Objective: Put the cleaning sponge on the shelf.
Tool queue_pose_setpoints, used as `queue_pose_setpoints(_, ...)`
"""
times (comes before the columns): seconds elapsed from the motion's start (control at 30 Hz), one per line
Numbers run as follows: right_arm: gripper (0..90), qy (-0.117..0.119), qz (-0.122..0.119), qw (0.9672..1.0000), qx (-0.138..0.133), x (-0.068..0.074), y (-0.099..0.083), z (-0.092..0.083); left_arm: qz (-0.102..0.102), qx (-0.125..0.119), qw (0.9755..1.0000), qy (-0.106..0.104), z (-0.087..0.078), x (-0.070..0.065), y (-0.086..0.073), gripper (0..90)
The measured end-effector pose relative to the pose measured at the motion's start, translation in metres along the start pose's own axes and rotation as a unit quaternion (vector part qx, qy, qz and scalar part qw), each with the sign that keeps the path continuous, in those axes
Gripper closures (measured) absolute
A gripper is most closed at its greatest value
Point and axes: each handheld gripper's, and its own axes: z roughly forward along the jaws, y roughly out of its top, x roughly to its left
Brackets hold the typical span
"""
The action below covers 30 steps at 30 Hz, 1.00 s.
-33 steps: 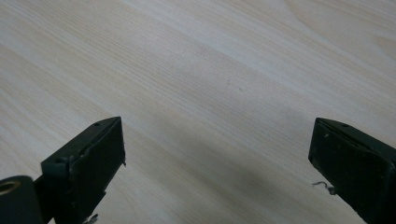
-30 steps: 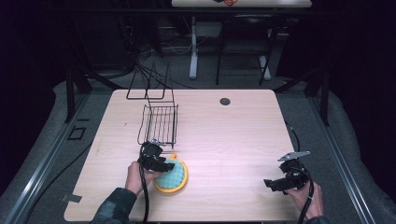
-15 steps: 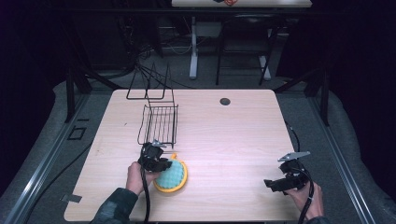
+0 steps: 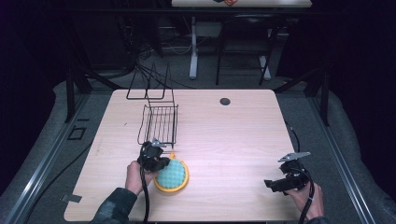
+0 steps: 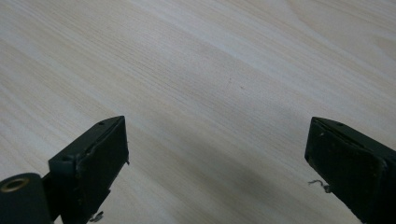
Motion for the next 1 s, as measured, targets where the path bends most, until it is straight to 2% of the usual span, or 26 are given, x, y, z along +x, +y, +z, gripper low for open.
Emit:
queue_pose_setpoints(0.77, 5.8, -0.003, 0.0, 1.0, -0.002, -0.001, 0.0, -0.003, 0.016, -0.044, 0.9989, -0.009, -0.031, -0.004, 0.003, 87.7)
queue_pose_setpoints(1.0, 5.8, -0.003, -0.001, 1.0, -0.003, -0.001, 0.0, -0.003, 0.018, -0.055, 0.9983, -0.004, -0.039, -0.002, 0.004, 87.6)
